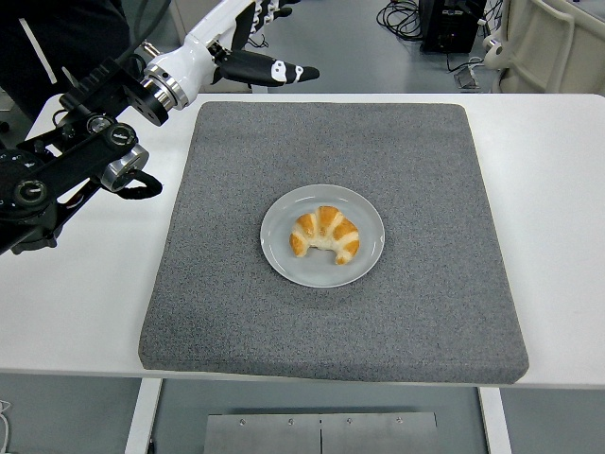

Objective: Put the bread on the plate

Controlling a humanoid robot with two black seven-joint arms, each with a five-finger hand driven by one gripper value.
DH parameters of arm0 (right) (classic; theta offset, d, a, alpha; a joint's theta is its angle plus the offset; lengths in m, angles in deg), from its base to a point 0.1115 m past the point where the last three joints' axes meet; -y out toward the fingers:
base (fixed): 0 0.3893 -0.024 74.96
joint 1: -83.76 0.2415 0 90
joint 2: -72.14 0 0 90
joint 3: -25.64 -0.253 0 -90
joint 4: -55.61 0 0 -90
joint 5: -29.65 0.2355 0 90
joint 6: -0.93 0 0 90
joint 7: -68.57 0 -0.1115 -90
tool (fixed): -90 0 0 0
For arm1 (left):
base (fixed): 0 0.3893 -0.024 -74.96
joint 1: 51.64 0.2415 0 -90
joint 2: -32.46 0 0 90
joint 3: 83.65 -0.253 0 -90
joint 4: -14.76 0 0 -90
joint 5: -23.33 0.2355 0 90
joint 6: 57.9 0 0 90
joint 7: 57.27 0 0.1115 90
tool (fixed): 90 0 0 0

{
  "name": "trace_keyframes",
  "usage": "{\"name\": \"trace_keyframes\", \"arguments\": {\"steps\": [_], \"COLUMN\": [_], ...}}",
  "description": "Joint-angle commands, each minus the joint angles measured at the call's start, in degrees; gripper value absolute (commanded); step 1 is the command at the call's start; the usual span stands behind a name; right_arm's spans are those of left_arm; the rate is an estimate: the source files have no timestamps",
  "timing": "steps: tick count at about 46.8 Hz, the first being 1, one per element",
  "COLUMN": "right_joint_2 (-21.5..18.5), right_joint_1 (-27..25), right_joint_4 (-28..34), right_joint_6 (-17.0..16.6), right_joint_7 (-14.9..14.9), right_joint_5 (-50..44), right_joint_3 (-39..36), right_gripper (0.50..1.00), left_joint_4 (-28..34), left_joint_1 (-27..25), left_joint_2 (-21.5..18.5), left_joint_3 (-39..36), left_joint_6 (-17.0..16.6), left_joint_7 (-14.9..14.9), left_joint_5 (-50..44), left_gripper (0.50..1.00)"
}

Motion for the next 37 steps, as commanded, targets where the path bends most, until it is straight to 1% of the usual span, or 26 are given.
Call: {"name": "trace_keyframes", "arguments": {"steps": [1, 8, 13, 18, 23, 27, 31, 37], "right_joint_2": [0.00, 0.00, 0.00, 0.00, 0.00, 0.00, 0.00, 0.00], "right_joint_1": [0.00, 0.00, 0.00, 0.00, 0.00, 0.00, 0.00, 0.00], "right_joint_4": [0.00, 0.00, 0.00, 0.08, 0.00, 0.08, 0.00, 0.00], "right_joint_6": [-0.01, -0.01, -0.01, -0.01, -0.01, -0.01, -0.01, -0.01], "right_joint_7": [0.00, 0.00, 0.00, 0.00, 0.00, 0.00, 0.00, 0.00], "right_joint_5": [0.00, 0.00, 0.00, 0.00, 0.00, 0.00, 0.00, 0.00], "right_joint_3": [0.00, 0.00, 0.00, 0.00, 0.00, 0.00, 0.00, 0.00], "right_gripper": [1.000, 1.000, 1.000, 1.000, 1.000, 1.000, 1.000, 1.000], "left_joint_4": [-0.36, -1.94, -3.00, -3.35, -4.05, -6.68, -9.06, -9.50], "left_joint_1": [0.03, 0.82, 1.35, 1.70, 2.75, 3.46, 4.33, 7.23], "left_joint_2": [0.19, 1.24, 2.12, 3.18, 4.49, 6.16, 8.18, 9.86], "left_joint_3": [-0.44, 0.26, 0.27, 0.35, 1.05, 2.90, 4.22, 6.15], "left_joint_6": [-1.86, -3.80, -5.64, -8.72, -11.09, -11.27, -11.27, -11.27], "left_joint_7": [-0.01, -0.63, -0.81, -1.24, -3.61, -4.93, -4.94, -5.02], "left_joint_5": [-2.80, -4.38, -10.00, -15.11, -18.80, -22.05, -23.90, -25.04], "left_gripper": [0.972, 0.972, 0.969, 0.969, 0.969, 0.969, 0.969, 0.971]}}
